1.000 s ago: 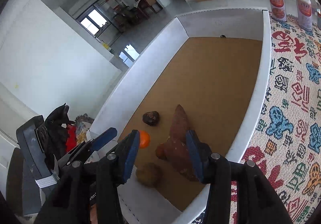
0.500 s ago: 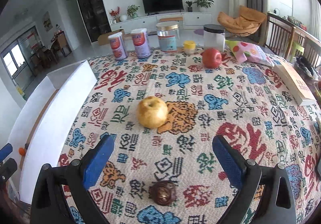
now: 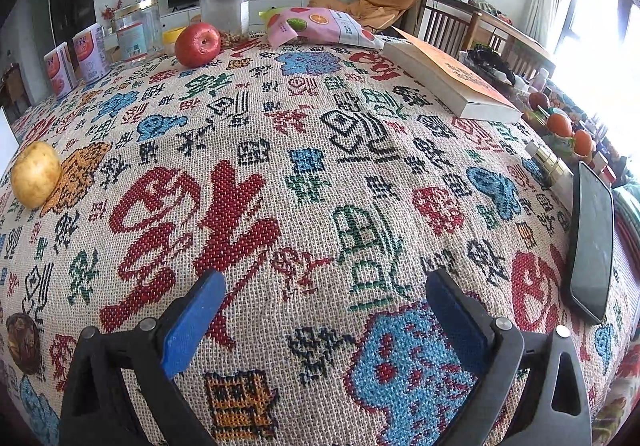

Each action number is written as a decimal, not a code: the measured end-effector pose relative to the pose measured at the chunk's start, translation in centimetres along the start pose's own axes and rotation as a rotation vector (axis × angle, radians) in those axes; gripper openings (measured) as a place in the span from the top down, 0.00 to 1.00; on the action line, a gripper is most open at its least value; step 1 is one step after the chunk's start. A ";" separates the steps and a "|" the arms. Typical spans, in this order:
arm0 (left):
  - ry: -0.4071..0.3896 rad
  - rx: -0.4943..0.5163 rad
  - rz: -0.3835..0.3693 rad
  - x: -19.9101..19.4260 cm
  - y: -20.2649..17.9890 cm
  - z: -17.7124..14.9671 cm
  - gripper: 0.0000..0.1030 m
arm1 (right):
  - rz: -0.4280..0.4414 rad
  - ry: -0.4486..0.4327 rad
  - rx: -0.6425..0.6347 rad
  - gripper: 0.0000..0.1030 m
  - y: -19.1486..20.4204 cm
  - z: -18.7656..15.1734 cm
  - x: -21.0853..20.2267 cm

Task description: Organize fruits

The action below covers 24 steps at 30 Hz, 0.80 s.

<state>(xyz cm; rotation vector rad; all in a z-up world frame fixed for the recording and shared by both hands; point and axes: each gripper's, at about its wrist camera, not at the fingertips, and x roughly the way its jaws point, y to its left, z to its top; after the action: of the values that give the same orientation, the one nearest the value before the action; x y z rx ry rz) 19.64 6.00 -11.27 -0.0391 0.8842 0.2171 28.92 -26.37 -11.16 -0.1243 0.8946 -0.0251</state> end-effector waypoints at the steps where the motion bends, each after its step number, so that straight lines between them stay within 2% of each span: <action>1: 0.023 -0.005 0.000 0.7 0.2 -0.2 0.07 | 0.003 0.005 0.008 0.02 -0.2 0.0 0.1; 5: 0.035 -0.081 -0.043 1.2 1.6 0.0 0.06 | 0.034 0.029 0.053 0.00 -0.9 -0.1 0.5; 7: 0.040 -0.074 -0.035 1.4 1.3 0.0 0.05 | 0.057 0.037 0.077 0.00 -1.3 -0.2 0.7; 24: 0.047 -0.061 -0.028 1.7 1.0 0.1 0.03 | 0.055 0.038 0.077 0.00 -1.3 -0.1 0.8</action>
<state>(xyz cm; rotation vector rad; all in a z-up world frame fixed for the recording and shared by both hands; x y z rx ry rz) 20.50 7.26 -12.47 -0.1139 0.9226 0.2181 29.36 -27.72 -11.67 -0.0269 0.9336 -0.0106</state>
